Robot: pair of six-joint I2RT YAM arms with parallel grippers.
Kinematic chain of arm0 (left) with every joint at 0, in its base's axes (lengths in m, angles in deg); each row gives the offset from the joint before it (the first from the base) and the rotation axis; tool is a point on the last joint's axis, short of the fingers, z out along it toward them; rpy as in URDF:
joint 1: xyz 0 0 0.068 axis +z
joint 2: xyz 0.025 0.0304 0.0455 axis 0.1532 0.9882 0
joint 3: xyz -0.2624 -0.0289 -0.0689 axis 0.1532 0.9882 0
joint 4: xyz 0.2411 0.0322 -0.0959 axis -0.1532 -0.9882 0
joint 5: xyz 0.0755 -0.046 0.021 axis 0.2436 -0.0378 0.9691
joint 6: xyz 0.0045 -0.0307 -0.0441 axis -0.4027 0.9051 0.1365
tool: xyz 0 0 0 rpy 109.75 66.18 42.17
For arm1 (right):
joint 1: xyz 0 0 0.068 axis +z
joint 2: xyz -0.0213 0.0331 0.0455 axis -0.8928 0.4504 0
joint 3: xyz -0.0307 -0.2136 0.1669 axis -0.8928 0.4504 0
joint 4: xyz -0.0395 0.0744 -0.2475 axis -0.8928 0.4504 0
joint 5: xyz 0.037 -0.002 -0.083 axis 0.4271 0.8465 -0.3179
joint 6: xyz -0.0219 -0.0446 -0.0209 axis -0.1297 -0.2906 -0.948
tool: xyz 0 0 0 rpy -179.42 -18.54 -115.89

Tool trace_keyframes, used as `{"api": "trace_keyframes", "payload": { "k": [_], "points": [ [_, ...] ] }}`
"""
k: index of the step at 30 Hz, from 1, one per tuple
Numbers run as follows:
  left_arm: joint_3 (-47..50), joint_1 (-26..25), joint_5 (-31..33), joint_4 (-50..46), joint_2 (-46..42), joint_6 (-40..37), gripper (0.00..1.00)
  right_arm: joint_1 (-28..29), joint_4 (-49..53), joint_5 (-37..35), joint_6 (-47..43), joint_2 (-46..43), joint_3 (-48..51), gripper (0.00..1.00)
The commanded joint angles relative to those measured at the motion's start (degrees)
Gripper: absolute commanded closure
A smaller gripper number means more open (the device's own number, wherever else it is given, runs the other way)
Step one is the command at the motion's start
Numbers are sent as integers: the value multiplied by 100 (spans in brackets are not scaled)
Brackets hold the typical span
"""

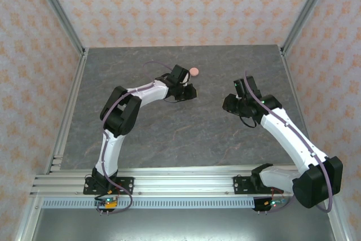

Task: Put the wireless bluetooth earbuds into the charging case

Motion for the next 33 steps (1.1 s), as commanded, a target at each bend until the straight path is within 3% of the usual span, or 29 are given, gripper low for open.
{"api": "trace_keyframes", "payload": {
  "k": [1, 9, 14, 18, 26, 33],
  "points": [
    [-178, 18, -116, -93, 106, 43, 98, -23, -83, -7, -17, 49, 32, 65],
    [-196, 18, -66, -108, 318, 51, 89, -26, -77, 23, -13, 76, 53, 65],
    [-169, 20, 110, -202, 346, 8, 63, -22, -58, -17, -26, 70, 48, 64],
    [-169, 20, 237, -383, 264, -173, 50, -23, -57, -44, -41, 78, 58, 63],
    [95, 20, 1101, -861, -408, -842, 25, -25, -85, -406, -162, 85, 72, 54],
    [481, 20, 2063, -1418, -1423, -1398, 22, -22, -119, -1674, -225, 28, 102, 50]
  ]
}}
